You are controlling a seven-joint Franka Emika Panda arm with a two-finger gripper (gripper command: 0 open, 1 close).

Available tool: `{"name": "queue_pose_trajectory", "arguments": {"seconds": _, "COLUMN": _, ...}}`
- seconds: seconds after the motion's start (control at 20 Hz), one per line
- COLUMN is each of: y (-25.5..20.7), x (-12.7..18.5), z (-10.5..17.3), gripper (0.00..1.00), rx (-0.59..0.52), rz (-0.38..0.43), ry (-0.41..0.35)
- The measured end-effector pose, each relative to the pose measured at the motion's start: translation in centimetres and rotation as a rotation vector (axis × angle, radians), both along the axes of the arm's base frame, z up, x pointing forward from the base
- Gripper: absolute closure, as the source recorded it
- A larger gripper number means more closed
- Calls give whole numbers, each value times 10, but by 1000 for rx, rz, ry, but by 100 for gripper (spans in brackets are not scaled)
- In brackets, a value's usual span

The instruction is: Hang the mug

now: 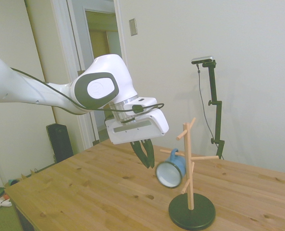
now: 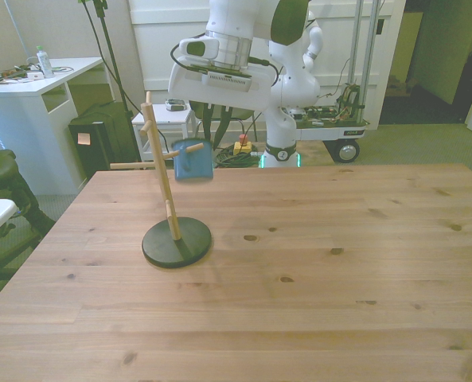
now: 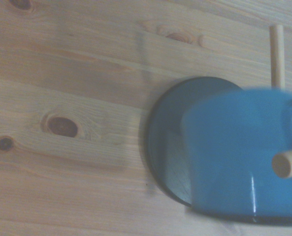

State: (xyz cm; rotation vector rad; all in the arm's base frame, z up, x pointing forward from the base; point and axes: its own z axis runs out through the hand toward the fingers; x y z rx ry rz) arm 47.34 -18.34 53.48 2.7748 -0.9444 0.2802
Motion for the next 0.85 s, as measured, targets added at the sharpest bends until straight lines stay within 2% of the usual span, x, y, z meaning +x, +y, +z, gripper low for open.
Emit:
{"name": "queue_pose_trajectory", "arguments": {"seconds": 0.25, "y": 11, "x": -8, "z": -6, "gripper": 0, "rx": 11, "rz": 11, "ry": -1}}
{"name": "queue_pose_trajectory", "arguments": {"seconds": 0.5, "y": 61, "x": -19, "z": -15, "gripper": 0, "rx": 60, "rz": 1, "ry": -34}}
{"name": "queue_pose_trajectory", "arguments": {"seconds": 0.85, "y": 106, "x": -28, "z": -52, "gripper": 0, "rx": 161, "rz": -42, "ry": -49}}
